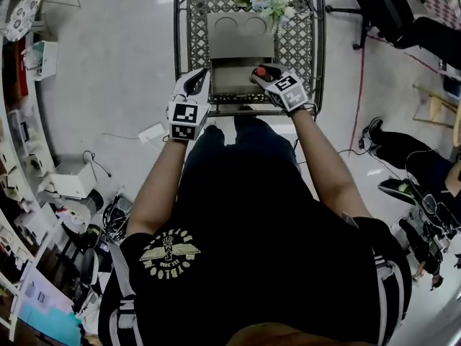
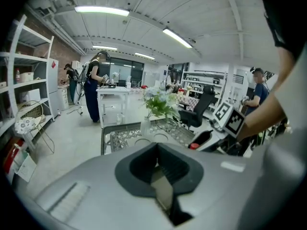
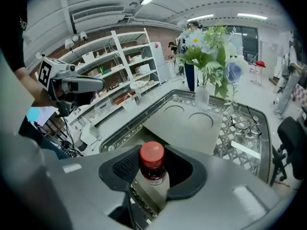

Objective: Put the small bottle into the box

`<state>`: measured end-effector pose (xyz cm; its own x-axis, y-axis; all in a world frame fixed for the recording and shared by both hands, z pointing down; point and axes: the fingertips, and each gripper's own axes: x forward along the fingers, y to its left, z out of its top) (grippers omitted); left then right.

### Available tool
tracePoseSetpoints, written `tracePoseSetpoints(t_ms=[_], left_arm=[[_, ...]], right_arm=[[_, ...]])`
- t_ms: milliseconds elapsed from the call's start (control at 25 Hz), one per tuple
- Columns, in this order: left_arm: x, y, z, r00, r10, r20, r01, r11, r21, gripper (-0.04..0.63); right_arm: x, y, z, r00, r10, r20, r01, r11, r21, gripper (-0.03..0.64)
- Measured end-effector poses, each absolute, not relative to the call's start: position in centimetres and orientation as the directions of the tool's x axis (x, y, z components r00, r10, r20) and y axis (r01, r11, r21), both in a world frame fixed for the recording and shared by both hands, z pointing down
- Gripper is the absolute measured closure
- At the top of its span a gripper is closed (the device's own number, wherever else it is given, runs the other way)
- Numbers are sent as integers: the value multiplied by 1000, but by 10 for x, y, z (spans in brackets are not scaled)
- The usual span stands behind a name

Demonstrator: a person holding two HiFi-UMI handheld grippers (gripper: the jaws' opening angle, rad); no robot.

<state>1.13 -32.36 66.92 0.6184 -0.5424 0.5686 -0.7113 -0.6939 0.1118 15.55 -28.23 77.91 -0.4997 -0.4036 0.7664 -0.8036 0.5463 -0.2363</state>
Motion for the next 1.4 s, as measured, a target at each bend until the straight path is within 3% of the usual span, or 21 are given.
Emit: tracePoseSetpoints(t_ms=[320, 560, 880, 1040, 1240, 1400], left_arm=[[6, -309, 678, 609, -511, 606, -705, -699, 118, 595], [-5, -294, 680, 602, -498, 625, -695, -712, 102, 595], [-22, -294, 634, 620, -534, 575, -690, -720, 74, 595], [-27, -307, 583, 650, -578, 493, -696, -714, 80, 595], [-23, -317, 484, 697, -638, 327, -687, -725, 48, 595], [-15, -313, 426, 739, -642, 204, -661, -750, 31, 595]], right_arm=[[149, -281, 815, -469, -415, 779, -818, 536, -207, 457], [142, -275, 825, -434, -506, 746, -833, 541, -117, 454], [144, -247, 794, -439, -521, 732, -840, 526, -130, 413], [153, -258, 692, -449, -685, 573, -875, 469, -125, 418], [172, -254, 532, -381, -868, 319, -922, 381, -66, 595], [178, -237, 452, -336, -922, 192, -941, 339, -15, 609]])
